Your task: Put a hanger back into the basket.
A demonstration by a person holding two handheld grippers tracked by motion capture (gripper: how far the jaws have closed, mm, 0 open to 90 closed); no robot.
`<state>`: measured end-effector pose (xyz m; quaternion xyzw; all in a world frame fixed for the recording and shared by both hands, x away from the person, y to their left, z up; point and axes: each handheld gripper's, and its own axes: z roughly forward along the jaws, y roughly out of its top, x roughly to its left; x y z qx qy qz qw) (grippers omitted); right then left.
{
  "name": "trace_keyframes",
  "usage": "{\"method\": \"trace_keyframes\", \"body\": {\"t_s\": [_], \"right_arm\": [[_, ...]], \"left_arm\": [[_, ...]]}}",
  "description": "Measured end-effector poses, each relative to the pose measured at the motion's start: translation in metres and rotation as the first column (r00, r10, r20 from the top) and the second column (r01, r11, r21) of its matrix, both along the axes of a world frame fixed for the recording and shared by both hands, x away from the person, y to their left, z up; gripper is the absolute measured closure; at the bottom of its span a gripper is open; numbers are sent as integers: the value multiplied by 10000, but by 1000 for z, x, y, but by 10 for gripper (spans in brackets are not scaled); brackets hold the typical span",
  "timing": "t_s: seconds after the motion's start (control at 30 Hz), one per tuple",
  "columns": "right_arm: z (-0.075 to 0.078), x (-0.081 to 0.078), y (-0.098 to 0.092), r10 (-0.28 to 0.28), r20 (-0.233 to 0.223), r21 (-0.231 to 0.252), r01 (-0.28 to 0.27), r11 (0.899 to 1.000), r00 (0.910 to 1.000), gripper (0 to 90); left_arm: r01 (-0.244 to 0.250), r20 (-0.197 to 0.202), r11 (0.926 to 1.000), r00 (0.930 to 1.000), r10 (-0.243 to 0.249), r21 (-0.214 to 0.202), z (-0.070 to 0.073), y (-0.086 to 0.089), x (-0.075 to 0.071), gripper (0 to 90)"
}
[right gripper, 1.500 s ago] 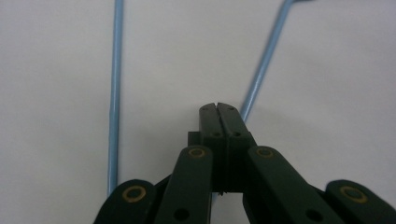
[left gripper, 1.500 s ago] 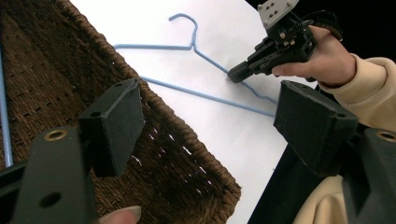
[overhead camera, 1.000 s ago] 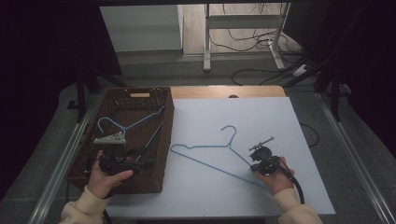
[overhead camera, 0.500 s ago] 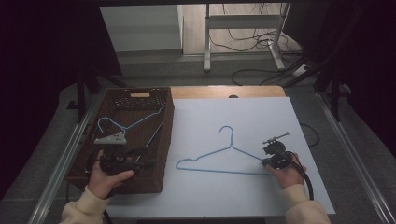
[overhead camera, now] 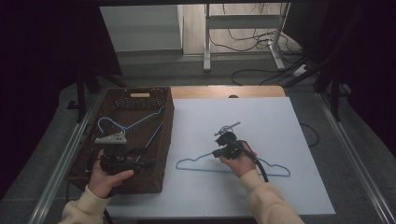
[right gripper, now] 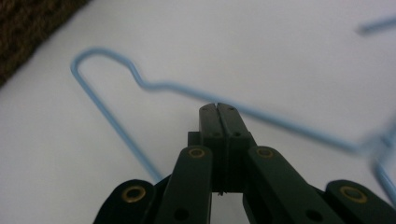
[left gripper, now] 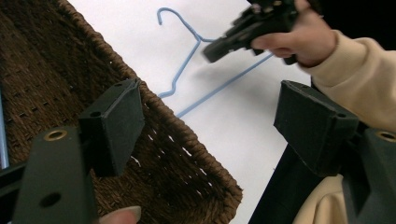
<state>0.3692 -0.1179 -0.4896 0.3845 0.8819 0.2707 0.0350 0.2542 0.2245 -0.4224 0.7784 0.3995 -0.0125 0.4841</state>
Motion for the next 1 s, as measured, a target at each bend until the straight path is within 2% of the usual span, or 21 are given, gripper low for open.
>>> {"method": "trace_keyframes", "body": {"t_s": [0.07,0.1,0.17,0.27,0.37,0.6,0.77,1.0], "right_arm": [[-2,3,6,63,-23,-10,-63,10000,10000,900],[-8,11,23,253,-41,-17,-253,9997,9997,900],[-13,16,33,296,-126,-66,-297,9995,9995,900],[-17,19,40,365,-236,-31,-365,9993,9991,900],[-21,17,46,595,-360,-260,-605,9978,9976,900],[-22,8,44,809,-546,-389,-830,9958,9952,900],[-21,-10,36,1076,-694,-430,-1107,9929,9918,900],[-20,-20,25,1227,-861,-223,-1251,9919,9887,900]], "left_arm": [[-6,-7,10000,10000,6,2,0,0,0,240],[-12,-2,10000,10000,12,15,0,1,0,240],[-4,26,10000,10000,4,20,0,1,0,240],[-16,20,10000,10000,16,24,0,2,0,240],[-48,-8,10000,10000,48,12,-1,2,-1,240],[-2,32,10000,10000,2,33,0,2,-1,240],[25,-9,10000,10000,-25,62,-1,0,0,239],[66,-18,10000,10000,-65,75,-1,-1,0,239]]}}
